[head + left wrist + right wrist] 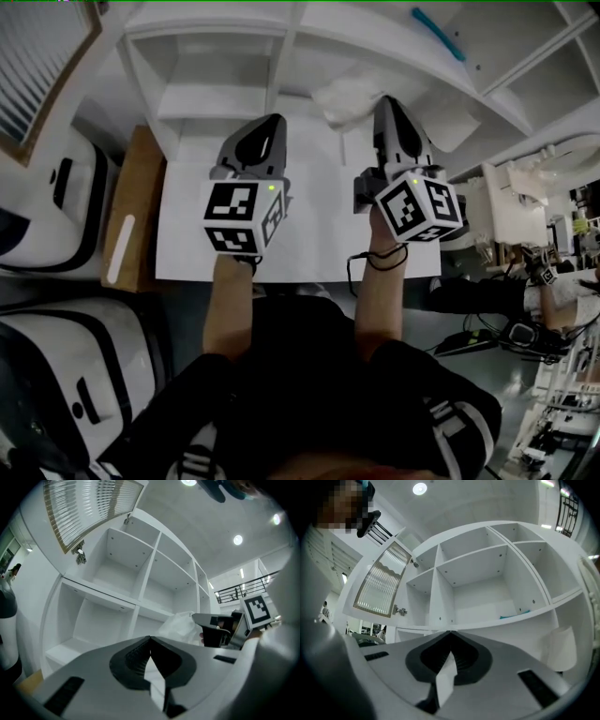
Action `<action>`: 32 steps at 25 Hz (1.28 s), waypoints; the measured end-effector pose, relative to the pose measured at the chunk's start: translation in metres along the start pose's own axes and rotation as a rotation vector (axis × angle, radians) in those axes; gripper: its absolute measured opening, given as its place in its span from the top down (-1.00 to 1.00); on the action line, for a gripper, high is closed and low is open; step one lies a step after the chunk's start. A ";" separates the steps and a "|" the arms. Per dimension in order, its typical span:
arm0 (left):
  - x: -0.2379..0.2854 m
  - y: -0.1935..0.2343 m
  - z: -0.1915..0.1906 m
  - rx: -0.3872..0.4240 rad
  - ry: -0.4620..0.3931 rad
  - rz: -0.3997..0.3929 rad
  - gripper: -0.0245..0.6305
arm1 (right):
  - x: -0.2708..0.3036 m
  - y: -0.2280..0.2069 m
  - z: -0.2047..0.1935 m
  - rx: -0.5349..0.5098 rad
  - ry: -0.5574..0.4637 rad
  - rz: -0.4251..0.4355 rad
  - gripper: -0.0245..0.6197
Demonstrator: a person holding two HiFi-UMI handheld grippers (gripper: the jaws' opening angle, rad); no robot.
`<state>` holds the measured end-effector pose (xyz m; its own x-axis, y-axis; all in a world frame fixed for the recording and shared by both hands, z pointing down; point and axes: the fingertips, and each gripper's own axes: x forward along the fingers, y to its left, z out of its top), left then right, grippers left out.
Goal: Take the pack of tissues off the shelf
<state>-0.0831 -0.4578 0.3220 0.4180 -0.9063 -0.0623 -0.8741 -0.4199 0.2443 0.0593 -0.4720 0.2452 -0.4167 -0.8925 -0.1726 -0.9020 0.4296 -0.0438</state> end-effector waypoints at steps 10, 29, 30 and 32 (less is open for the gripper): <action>0.006 -0.013 -0.027 -0.001 0.064 -0.013 0.89 | -0.021 -0.011 -0.063 0.031 0.148 0.009 0.86; -0.014 -0.030 -0.060 0.022 0.115 0.014 0.89 | -0.043 -0.002 -0.119 0.112 0.258 0.037 0.86; -0.015 -0.031 -0.059 0.015 0.112 0.012 0.89 | -0.044 -0.001 -0.119 0.107 0.259 0.039 0.86; -0.017 -0.030 -0.057 -0.002 0.101 0.011 0.89 | -0.044 0.001 -0.117 0.095 0.261 0.044 0.86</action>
<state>-0.0499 -0.4265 0.3706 0.4311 -0.9015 0.0379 -0.8785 -0.4097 0.2459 0.0638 -0.4483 0.3676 -0.4812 -0.8727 0.0823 -0.8729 0.4685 -0.1360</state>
